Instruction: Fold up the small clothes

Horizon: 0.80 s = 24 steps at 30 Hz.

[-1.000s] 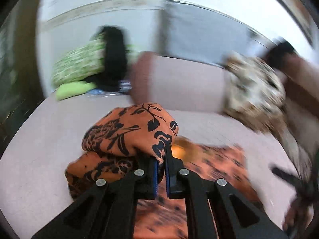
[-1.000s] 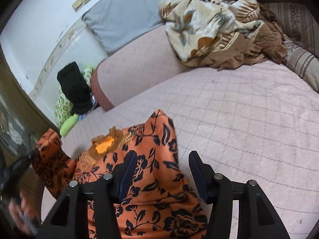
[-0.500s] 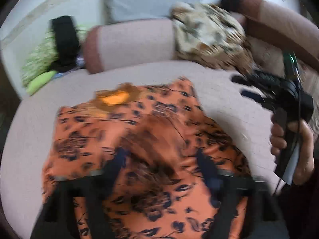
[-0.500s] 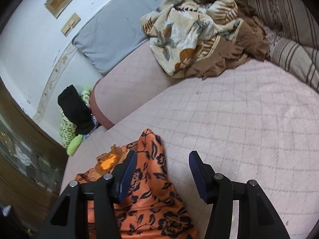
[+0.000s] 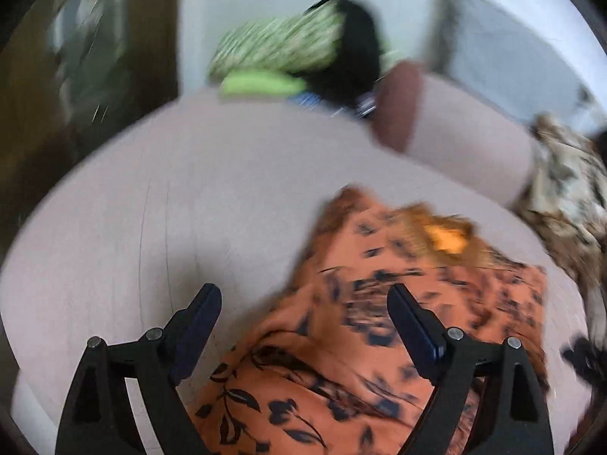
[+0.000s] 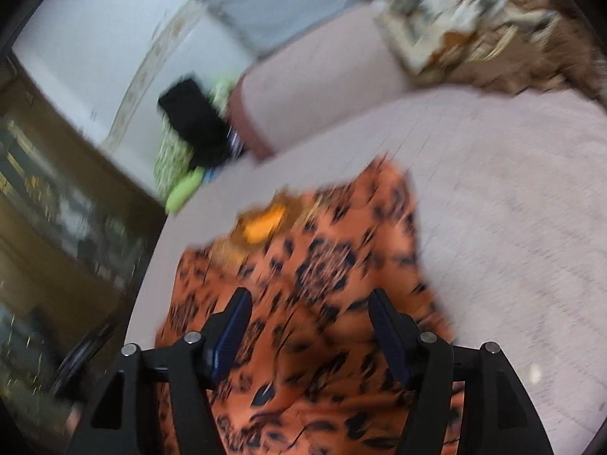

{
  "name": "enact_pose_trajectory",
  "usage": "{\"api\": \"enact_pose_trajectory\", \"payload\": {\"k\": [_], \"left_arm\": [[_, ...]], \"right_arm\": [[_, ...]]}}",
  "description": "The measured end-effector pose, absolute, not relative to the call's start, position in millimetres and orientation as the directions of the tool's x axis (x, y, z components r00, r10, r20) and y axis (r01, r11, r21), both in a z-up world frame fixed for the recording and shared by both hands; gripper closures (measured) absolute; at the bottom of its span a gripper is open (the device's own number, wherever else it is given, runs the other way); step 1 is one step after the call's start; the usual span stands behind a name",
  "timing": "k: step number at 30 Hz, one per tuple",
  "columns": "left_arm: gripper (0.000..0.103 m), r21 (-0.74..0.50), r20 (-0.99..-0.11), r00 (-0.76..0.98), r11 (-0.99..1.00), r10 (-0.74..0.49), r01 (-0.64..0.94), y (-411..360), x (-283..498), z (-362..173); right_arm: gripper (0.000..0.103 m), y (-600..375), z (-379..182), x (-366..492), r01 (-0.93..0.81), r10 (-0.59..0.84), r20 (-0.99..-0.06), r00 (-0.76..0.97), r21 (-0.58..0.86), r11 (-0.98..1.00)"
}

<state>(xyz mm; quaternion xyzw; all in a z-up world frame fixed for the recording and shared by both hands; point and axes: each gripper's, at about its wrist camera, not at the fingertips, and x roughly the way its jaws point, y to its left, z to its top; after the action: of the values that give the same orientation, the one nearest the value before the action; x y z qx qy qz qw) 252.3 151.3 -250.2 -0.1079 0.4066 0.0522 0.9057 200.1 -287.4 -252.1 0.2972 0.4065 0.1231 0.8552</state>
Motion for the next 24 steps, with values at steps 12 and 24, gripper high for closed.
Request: {"api": "enact_pose_trajectory", "payload": {"k": [12,24], "left_arm": [[0.055,-0.013,-0.774,0.626,0.987,0.093,-0.162,137.4,281.2,-288.7],[0.019,-0.087,-0.788,0.614,0.994,-0.032,-0.059,112.6,319.7,-284.8]], "right_arm": [[0.034,-152.3,-259.3,199.2,-0.241,0.265,-0.761,0.592,0.146,0.959],[0.032,-142.5,-293.3,208.2,-0.208,0.264,-0.839,0.476,0.184,0.961]]}}
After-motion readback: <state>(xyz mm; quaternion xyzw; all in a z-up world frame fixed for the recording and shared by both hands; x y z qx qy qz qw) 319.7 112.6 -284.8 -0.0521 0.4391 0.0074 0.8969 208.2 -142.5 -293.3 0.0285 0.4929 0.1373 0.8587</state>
